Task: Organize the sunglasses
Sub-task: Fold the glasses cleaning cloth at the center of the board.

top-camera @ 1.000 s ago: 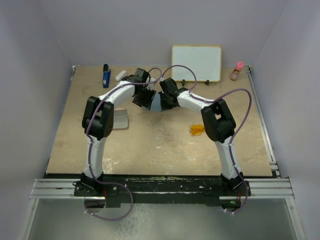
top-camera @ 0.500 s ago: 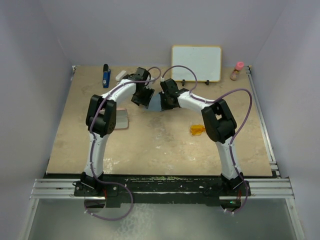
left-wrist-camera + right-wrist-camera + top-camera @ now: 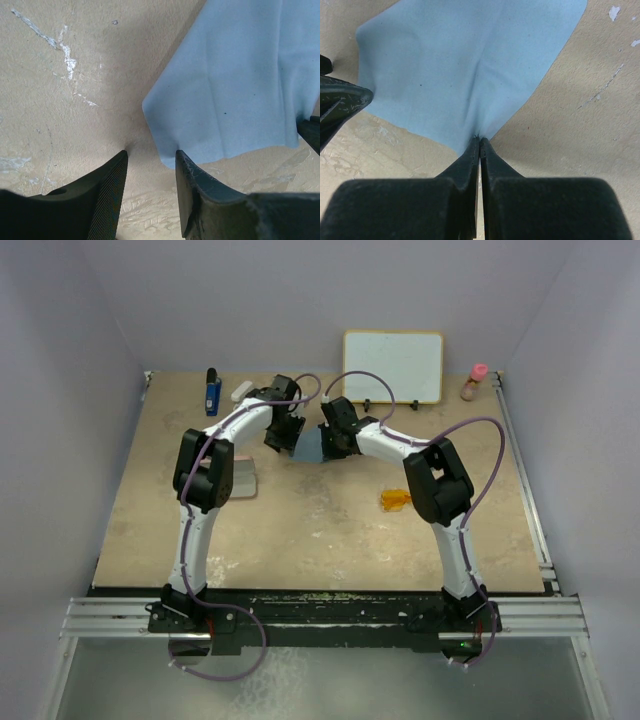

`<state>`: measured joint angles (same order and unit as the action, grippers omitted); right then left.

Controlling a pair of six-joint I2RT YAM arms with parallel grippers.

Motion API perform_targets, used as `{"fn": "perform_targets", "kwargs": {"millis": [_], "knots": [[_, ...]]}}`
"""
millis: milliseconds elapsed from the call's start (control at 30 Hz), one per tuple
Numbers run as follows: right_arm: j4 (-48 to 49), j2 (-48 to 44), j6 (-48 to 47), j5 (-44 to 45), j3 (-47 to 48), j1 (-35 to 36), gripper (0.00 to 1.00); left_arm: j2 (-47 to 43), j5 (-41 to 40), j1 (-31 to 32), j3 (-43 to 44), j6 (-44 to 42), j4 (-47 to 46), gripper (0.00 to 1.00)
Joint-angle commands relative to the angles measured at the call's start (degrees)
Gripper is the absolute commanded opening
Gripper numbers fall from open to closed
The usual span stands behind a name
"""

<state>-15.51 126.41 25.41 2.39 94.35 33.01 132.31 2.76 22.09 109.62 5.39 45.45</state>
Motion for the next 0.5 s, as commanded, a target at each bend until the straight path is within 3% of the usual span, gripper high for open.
{"fn": "perform_targets", "kwargs": {"millis": [0,467], "knots": [[-4.5,1.8,-0.1,-1.4,-1.5,0.3,0.00,3.1,4.4,1.2,-2.0,2.1,1.1,0.46],[-5.0,2.8,0.1,-1.7,-0.5,0.3,0.00,3.0,4.2,3.7,-5.5,3.3,1.0,0.50]]}}
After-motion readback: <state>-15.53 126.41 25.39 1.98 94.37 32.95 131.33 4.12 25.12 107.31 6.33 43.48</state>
